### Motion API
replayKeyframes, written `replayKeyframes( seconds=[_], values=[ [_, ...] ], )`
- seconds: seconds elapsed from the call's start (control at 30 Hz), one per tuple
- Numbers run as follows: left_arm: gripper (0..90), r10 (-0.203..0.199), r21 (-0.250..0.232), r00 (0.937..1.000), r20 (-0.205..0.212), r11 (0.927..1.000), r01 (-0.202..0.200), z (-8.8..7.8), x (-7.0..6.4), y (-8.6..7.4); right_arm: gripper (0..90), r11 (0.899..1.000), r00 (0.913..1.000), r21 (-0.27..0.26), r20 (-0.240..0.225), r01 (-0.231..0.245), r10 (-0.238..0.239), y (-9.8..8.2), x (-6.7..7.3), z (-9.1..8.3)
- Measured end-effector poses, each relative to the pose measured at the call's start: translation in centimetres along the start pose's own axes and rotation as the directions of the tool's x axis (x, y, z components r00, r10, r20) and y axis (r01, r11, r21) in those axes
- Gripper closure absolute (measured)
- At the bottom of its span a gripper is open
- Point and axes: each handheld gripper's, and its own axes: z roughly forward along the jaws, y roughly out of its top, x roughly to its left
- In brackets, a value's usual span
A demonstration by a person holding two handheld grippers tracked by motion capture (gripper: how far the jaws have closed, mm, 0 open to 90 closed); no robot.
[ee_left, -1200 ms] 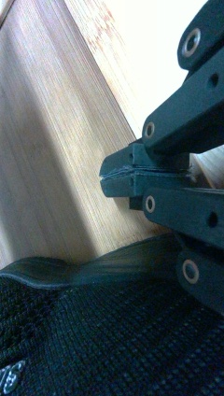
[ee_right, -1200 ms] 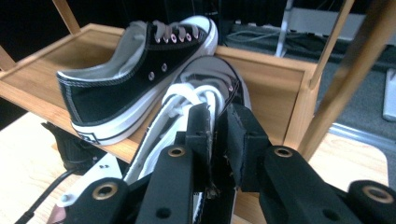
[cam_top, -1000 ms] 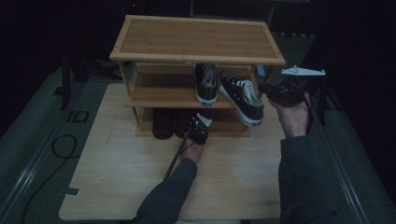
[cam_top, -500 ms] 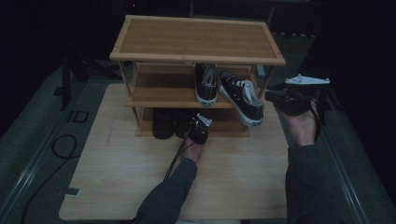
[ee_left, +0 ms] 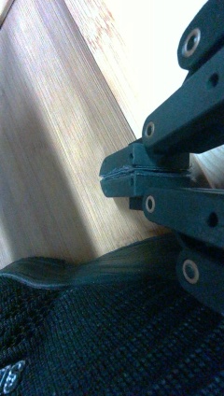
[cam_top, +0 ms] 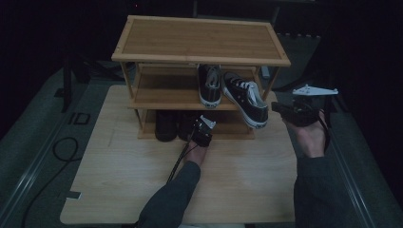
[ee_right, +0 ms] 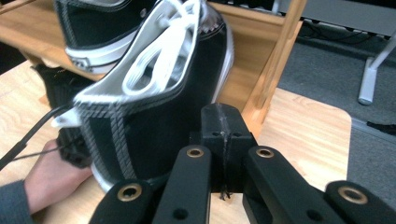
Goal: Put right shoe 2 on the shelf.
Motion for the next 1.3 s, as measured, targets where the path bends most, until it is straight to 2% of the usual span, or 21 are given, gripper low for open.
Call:
replayKeyframes(
  seconds=[0.33, 0.43, 0.53, 0.8, 1.3],
  values=[
    [89.1, 0.001, 0.000, 1.0000, 0.000, 1.0000, -0.001, 0.0, 0.0, 0.0, 90.0, 1.000, 0.9998, 0.015, -0.017, 0.011, -0.011, -1.7, 0.7, -0.9],
    [89.2, 0.001, 0.000, 1.0000, -0.001, 1.0000, -0.001, 0.0, 0.0, 0.0, 90.0, 1.000, 0.9990, 0.016, -0.045, 0.004, -0.003, -2.3, 0.8, -1.2],
    [89.2, 0.001, 0.000, 1.0000, -0.001, 1.0000, -0.001, 0.0, 0.0, 0.0, 90.0, 1.000, 0.9990, 0.019, -0.044, 0.008, -0.007, -2.6, 1.0, -1.2],
    [89.1, 0.000, 0.000, 1.0000, -0.001, 1.0000, 0.000, 0.0, 0.0, 0.0, 90.0, 0.999, 0.9971, 0.022, -0.073, 0.024, -0.023, -3.7, 2.2, -1.5],
    [89.1, 0.001, 0.000, 1.0000, -0.002, 1.0000, -0.001, 0.0, 0.0, 0.0, 90.0, 0.998, 0.9950, 0.039, -0.090, 0.045, -0.042, -4.6, 3.4, -1.0]
  ],
)
